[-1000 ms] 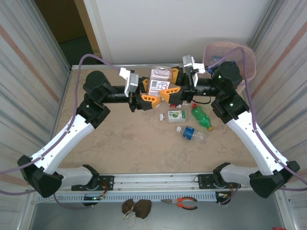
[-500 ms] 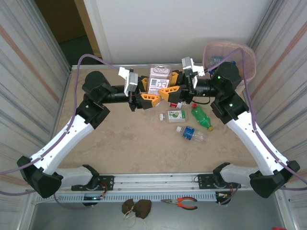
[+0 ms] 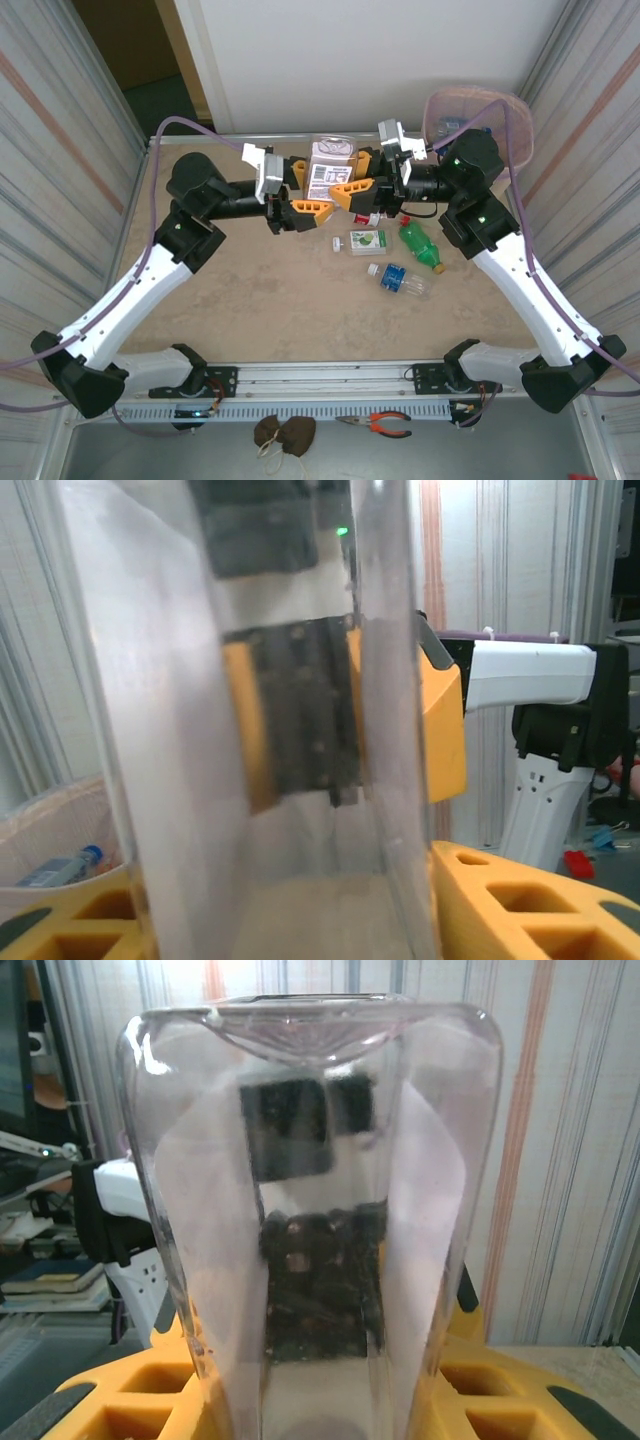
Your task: Put the plastic bottles in the bin
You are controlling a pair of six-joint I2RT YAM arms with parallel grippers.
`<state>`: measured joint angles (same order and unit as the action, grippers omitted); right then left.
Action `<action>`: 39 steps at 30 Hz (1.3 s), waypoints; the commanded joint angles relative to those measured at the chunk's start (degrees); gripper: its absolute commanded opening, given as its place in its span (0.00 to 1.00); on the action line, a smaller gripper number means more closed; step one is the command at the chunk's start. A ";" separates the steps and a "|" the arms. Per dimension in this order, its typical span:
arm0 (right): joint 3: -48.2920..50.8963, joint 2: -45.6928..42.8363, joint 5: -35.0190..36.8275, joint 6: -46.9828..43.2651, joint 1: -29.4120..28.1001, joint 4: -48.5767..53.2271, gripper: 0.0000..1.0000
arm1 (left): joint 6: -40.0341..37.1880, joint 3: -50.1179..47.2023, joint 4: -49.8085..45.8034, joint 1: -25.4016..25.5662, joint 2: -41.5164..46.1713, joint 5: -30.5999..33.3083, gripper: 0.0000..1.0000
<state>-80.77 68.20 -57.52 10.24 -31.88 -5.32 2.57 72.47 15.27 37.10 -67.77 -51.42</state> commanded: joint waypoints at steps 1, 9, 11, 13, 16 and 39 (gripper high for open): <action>-1.99 -1.47 1.48 0.14 -0.29 0.00 0.21 | -1.48 -0.72 1.12 0.01 2.45 2.12 0.62; -4.22 -3.21 9.52 -5.22 1.01 8.01 0.21 | -4.69 -4.19 -1.52 -0.09 6.70 8.42 0.72; -4.63 -4.01 13.06 -6.60 1.91 9.95 0.21 | -5.17 -4.85 -2.22 -0.16 7.54 9.54 0.72; -5.40 -4.39 15.65 -6.92 3.85 11.92 0.20 | -5.49 -5.20 -2.93 -0.19 8.13 9.93 0.72; -6.88 -4.67 18.60 -6.13 8.05 14.28 0.18 | -5.56 -5.91 -3.01 -0.23 8.79 10.37 0.73; -14.36 4.91 43.65 -47.18 33.56 29.39 0.11 | -5.85 -6.20 -3.94 -1.32 8.85 10.88 0.73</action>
<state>-94.13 71.48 -18.87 -23.97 -0.27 23.24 -2.81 65.87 10.50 36.34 -58.85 -40.77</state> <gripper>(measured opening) 0.355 0.730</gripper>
